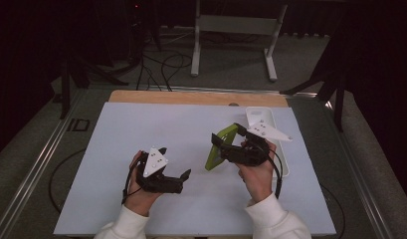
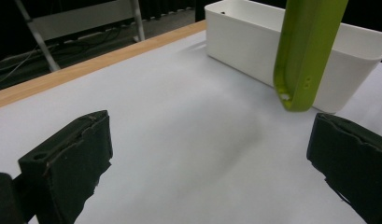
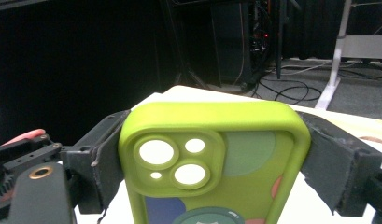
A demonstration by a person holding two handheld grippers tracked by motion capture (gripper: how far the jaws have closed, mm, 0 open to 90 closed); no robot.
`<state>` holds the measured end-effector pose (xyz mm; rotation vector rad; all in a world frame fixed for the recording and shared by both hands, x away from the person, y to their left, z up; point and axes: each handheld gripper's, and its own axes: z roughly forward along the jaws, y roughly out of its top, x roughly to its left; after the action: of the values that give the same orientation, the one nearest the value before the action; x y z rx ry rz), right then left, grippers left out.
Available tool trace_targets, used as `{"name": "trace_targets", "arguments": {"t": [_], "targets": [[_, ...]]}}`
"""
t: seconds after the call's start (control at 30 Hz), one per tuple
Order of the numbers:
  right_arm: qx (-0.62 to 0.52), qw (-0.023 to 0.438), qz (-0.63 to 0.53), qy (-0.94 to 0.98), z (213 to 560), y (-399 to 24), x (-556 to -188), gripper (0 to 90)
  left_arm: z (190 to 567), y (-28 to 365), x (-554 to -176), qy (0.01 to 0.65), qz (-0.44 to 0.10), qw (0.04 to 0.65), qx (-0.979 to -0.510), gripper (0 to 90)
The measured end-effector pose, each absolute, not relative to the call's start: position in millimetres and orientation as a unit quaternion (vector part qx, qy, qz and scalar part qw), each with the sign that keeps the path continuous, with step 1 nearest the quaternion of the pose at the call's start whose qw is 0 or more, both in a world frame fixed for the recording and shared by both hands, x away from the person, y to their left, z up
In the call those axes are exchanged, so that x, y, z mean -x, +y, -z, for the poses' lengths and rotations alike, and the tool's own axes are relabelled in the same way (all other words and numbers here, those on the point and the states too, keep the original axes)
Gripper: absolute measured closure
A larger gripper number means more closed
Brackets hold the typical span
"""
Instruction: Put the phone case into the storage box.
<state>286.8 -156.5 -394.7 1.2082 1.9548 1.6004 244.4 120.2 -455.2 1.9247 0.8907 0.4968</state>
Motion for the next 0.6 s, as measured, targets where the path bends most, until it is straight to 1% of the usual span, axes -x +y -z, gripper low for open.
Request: {"name": "trace_targets", "arguments": {"t": [0.6], "targets": [[-0.434,0.189,-0.554,0.685,385.7,-166.3,-298.6,15.7,457.2,146.6,-240.7,0.379,-0.214,0.455,-0.777,1.1]]}}
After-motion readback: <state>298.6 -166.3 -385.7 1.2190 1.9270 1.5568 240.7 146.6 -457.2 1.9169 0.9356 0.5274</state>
